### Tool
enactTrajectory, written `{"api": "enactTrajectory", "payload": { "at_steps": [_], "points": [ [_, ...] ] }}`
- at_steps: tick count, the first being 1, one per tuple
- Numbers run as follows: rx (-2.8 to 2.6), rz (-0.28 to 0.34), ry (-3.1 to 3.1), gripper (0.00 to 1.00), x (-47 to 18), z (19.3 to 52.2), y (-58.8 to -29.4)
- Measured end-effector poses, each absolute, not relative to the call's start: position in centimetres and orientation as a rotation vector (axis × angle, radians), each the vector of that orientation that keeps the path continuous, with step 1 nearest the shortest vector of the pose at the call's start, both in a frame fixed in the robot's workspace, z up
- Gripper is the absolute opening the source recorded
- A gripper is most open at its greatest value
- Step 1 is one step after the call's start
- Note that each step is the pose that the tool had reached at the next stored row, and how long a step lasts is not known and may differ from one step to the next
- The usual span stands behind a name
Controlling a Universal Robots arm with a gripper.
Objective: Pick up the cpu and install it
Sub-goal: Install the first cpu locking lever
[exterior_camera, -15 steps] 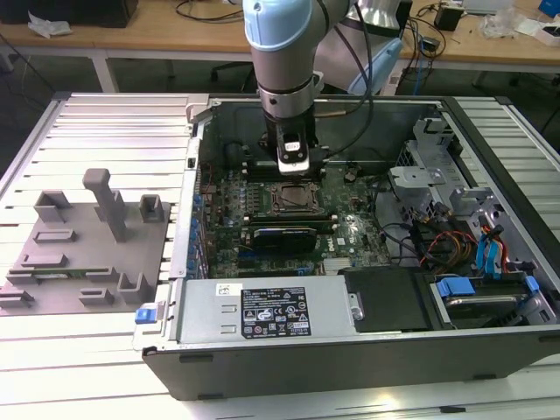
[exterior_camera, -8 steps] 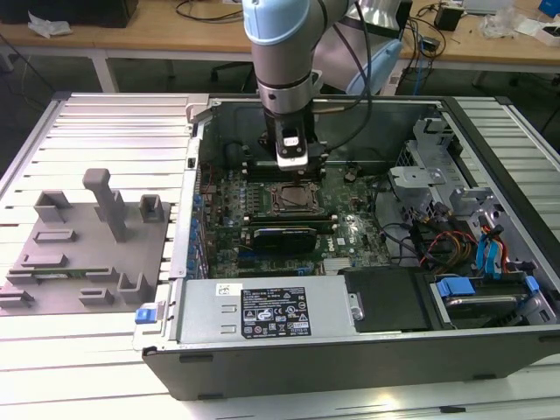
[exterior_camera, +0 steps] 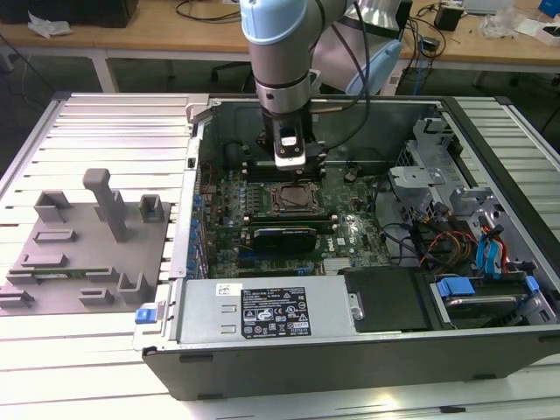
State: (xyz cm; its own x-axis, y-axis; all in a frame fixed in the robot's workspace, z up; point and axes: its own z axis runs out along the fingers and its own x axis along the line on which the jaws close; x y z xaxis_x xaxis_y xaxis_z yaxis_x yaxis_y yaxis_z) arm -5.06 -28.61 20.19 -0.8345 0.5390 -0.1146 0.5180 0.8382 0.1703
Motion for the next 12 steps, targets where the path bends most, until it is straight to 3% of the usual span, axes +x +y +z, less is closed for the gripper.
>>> {"api": "enactTrajectory", "payload": {
  "at_steps": [12],
  "points": [
    [0.828, 0.198, 2.859, 0.11, -5.07, 20.07, -28.54]
  ]
}}
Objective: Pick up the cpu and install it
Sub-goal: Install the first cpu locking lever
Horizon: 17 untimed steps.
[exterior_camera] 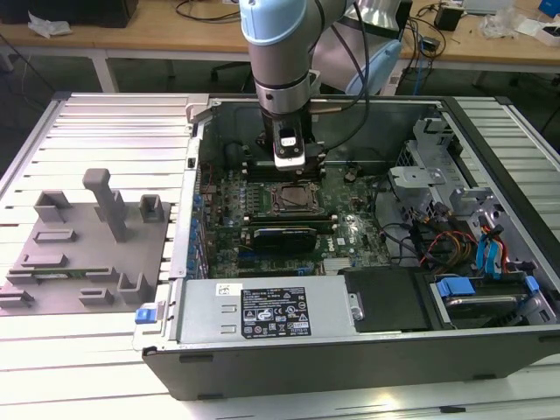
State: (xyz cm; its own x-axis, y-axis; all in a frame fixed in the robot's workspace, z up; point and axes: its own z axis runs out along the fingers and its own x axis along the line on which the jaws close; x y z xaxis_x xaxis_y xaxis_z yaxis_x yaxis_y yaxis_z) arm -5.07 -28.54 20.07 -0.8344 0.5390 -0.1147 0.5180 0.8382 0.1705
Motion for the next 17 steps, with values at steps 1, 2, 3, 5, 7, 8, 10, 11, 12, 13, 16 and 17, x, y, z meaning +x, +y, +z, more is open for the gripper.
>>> {"api": "enactTrajectory", "payload": {
  "at_steps": [1, 2, 3, 5, 7, 8, 10, 11, 12, 13, 16, 17],
  "points": [
    [0.828, 0.198, 2.859, 0.11, -5.07, 20.06, -28.54],
    [0.828, 0.197, 2.859, 0.11, -5.07, 20.05, -28.54],
    [0.827, 0.197, 2.859, 0.11, -5.07, 20.05, -28.54],
    [0.827, 0.196, 2.859, 0.11, -5.07, 20.03, -28.54],
    [0.827, 0.195, 2.859, 0.11, -5.07, 20.02, -28.54],
    [0.827, 0.195, 2.859, 0.11, -5.07, 20.02, -28.55],
    [0.827, 0.195, 2.859, 0.11, -5.07, 20.01, -28.61],
    [0.827, 0.195, 2.859, 0.11, -5.07, 20.02, -28.66],
    [0.827, 0.195, 2.859, 0.11, -5.07, 20.02, -28.71],
    [0.827, 0.195, 2.859, 0.11, -5.07, 20.02, -28.75],
    [0.827, 0.195, 2.859, 0.11, -5.07, 20.03, -28.79],
    [0.827, 0.195, 2.859, 0.11, -5.07, 20.04, -28.79]
  ]
}}
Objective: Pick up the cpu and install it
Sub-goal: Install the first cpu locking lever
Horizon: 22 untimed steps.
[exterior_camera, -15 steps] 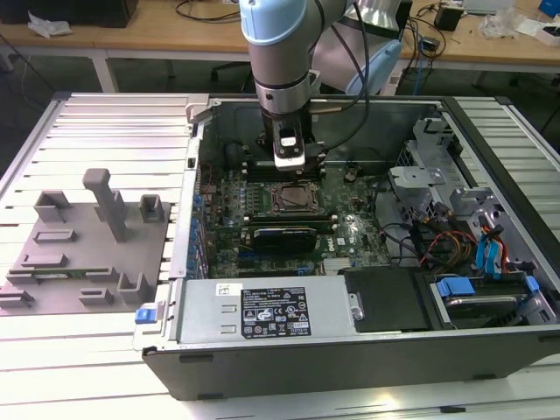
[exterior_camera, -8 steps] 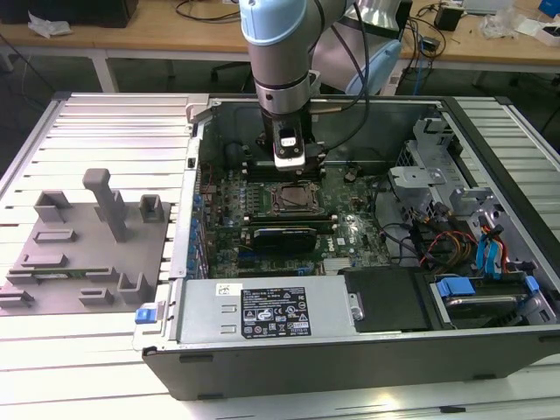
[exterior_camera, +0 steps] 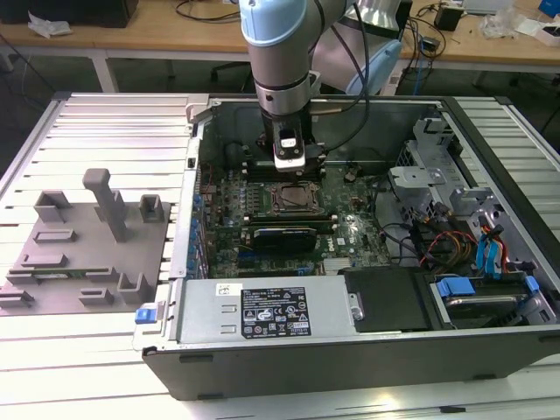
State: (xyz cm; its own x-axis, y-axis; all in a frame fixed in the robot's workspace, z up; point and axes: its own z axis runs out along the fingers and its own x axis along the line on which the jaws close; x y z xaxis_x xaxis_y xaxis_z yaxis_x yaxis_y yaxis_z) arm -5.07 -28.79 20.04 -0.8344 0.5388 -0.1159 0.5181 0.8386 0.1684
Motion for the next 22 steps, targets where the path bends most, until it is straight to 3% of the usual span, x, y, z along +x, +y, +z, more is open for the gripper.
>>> {"api": "enactTrajectory", "payload": {
  "at_steps": [22],
  "points": [
    [0.829, 0.207, 2.860, 0.11, -3.2, 20.0, -29.0]
  ]
}}
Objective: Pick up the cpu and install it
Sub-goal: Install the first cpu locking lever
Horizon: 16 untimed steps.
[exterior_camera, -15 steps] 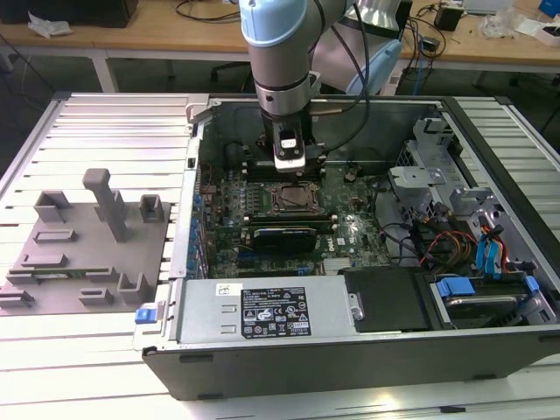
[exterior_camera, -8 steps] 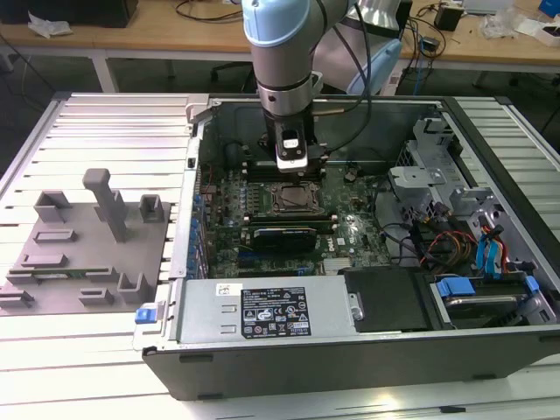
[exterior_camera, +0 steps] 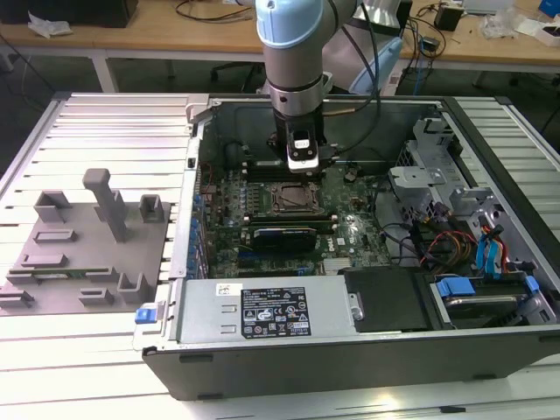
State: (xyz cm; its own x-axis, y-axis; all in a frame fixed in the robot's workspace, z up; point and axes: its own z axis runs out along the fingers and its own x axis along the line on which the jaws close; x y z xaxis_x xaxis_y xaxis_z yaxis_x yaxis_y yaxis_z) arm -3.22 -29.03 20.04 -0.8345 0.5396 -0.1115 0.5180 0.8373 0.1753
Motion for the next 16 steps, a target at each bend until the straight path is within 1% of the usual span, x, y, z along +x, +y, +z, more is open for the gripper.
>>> {"api": "enactTrajectory", "payload": {
  "at_steps": [5, 8, 13, 16],
  "points": [
    [0.829, 0.208, 2.860, 0.11, -3.22, 20.01, -29.33],
    [0.831, 0.226, 2.861, 0.11, -3.22, 20.00, -29.37],
    [0.833, 0.239, 2.862, 0.11, -3.22, 19.99, -29.62],
    [0.836, 0.264, 2.864, 0.11, -3.22, 19.98, -29.67]
  ]
}}
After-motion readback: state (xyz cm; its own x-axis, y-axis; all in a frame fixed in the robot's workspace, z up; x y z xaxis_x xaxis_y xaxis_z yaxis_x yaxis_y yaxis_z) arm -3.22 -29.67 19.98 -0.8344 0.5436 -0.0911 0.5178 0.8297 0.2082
